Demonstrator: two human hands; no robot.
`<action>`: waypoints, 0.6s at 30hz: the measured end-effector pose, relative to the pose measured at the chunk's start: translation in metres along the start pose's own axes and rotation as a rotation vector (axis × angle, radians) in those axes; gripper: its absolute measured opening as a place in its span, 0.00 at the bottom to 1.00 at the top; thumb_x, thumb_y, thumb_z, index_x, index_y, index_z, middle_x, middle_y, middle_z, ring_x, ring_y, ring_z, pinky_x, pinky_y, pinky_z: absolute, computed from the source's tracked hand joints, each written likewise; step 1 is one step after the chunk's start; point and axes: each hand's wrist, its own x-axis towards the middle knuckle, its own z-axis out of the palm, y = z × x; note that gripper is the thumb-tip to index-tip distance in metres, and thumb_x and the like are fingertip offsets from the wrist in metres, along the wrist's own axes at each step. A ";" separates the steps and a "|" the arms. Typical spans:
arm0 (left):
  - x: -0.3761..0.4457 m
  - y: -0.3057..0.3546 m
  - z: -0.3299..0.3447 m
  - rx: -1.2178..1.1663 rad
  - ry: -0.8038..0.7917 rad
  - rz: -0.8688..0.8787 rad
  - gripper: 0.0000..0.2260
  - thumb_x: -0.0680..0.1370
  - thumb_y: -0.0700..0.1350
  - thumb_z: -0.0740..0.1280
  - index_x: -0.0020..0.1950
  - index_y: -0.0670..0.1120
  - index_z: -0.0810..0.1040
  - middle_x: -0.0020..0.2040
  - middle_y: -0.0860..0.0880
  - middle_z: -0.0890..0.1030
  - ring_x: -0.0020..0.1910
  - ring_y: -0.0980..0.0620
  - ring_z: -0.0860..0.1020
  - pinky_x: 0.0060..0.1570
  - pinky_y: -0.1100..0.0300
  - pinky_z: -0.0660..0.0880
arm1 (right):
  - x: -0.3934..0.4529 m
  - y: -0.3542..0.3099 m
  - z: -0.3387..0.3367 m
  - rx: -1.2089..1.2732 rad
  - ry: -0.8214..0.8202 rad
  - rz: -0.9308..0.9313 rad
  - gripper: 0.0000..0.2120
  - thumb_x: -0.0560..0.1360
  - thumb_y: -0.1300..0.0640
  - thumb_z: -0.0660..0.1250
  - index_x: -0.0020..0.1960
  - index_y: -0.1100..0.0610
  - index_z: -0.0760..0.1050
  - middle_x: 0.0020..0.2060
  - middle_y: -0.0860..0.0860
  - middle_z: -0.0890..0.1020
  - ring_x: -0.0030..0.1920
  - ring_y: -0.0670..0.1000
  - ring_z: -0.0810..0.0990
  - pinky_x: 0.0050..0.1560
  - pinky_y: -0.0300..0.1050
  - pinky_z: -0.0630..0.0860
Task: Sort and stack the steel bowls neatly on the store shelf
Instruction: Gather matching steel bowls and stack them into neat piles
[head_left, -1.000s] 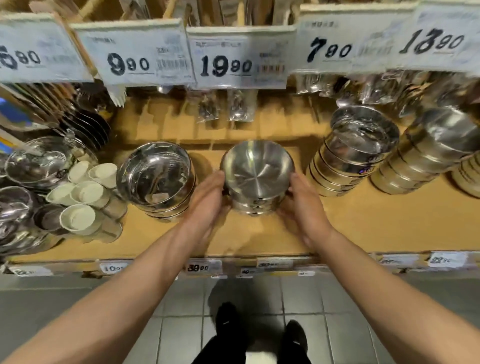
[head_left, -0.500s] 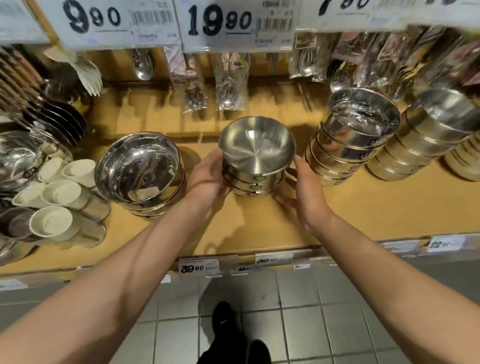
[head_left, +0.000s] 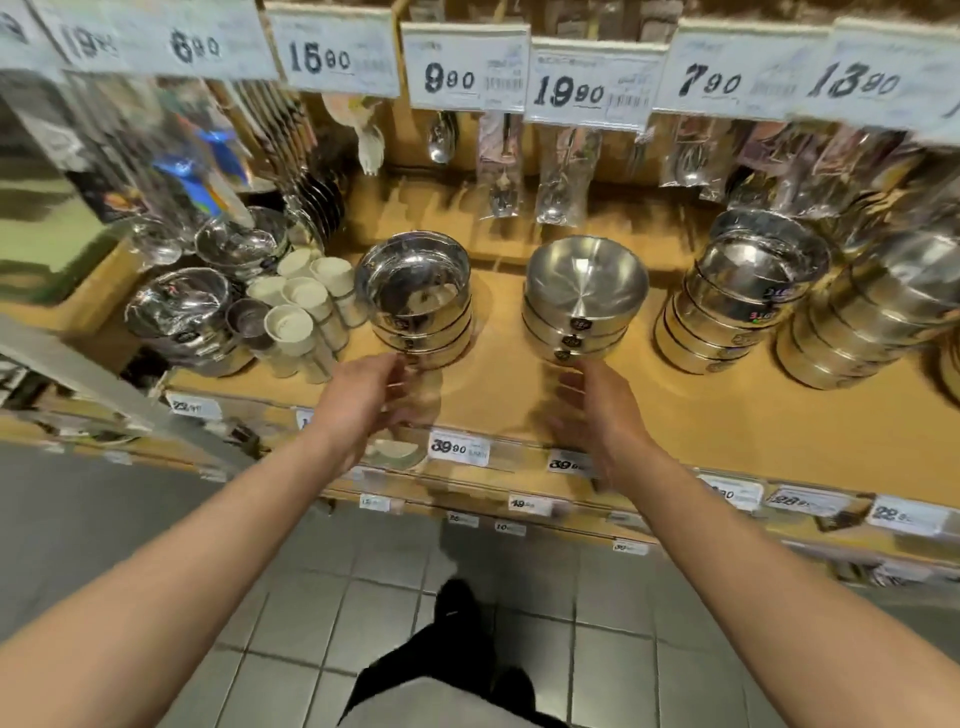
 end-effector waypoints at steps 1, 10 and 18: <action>-0.001 0.001 -0.012 -0.028 0.030 0.002 0.09 0.84 0.46 0.62 0.48 0.45 0.80 0.43 0.49 0.82 0.38 0.56 0.82 0.35 0.61 0.81 | -0.003 -0.003 0.005 -0.016 -0.007 0.003 0.16 0.81 0.46 0.59 0.58 0.55 0.79 0.54 0.53 0.83 0.51 0.54 0.83 0.50 0.54 0.81; 0.037 0.015 -0.032 -0.038 0.033 0.098 0.07 0.85 0.51 0.59 0.56 0.53 0.76 0.56 0.55 0.78 0.54 0.56 0.76 0.40 0.60 0.81 | 0.019 -0.004 0.070 -0.006 -0.164 -0.003 0.14 0.81 0.45 0.63 0.63 0.49 0.74 0.67 0.50 0.75 0.62 0.52 0.75 0.55 0.53 0.78; 0.101 0.031 -0.014 -0.135 0.003 0.117 0.21 0.85 0.60 0.53 0.46 0.65 0.86 0.48 0.61 0.87 0.49 0.62 0.82 0.52 0.53 0.76 | 0.067 -0.005 0.136 -0.012 -0.199 -0.158 0.33 0.74 0.32 0.63 0.75 0.45 0.68 0.70 0.44 0.75 0.70 0.49 0.73 0.68 0.59 0.72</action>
